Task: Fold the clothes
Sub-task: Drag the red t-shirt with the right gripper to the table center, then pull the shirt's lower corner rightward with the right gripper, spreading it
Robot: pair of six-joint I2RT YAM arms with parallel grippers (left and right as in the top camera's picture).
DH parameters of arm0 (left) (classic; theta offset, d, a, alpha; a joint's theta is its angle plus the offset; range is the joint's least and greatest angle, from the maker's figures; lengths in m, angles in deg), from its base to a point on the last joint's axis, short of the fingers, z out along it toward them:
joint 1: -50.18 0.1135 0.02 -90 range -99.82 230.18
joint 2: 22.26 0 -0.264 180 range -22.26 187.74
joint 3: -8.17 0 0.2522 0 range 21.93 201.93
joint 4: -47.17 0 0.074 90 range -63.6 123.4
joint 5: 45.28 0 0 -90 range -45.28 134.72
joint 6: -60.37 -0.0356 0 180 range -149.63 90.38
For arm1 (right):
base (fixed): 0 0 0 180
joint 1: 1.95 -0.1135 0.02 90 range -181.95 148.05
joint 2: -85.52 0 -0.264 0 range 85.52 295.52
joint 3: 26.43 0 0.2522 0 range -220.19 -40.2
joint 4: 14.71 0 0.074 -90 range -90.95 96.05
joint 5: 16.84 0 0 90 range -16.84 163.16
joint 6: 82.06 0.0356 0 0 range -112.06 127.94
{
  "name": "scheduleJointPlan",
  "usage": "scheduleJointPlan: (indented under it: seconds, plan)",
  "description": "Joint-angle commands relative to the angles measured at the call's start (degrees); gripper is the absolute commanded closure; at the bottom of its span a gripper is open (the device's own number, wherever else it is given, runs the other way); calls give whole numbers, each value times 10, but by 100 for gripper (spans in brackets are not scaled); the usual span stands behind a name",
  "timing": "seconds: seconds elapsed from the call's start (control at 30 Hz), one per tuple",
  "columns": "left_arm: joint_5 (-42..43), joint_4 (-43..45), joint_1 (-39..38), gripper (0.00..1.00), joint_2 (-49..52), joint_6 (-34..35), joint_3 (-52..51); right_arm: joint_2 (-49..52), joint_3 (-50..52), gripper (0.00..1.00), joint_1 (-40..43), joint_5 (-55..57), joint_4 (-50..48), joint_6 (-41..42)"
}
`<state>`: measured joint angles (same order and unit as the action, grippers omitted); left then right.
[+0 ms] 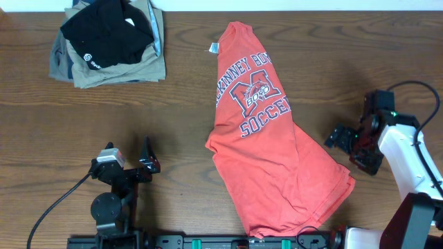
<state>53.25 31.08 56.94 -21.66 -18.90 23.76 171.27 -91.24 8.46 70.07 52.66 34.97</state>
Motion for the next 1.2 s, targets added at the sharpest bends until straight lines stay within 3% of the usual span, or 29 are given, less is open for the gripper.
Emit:
scheduleJointPlan:
  seconds: [0.0,0.3,0.43,0.53,0.57,0.67,0.83,1.17]
  plan:
    - [-2,-8,3,2,-4,3,-16,-3,39,1,20,21,-23,10]
    - [-2,-8,3,2,-4,3,-16,-3,107,21,15,-32,-98,-83]
    - [-2,-8,3,2,-4,3,-16,-3,128,10,9,-29,-110,-89]
    - [-2,-8,3,2,-4,3,-16,-3,141,10,9,-27,-120,-89]
    - [-2,-8,3,2,-4,3,-16,-3,143,13,9,-27,-122,-89]
    - [-2,-8,3,2,-4,3,-16,-3,143,41,9,-27,-125,-83]
    - [-2,-8,3,2,-4,3,-16,-3,143,99,9,-27,-130,-80]
    - [-2,-8,3,2,-4,3,-16,-3,92,99,16,-27,-155,-78]
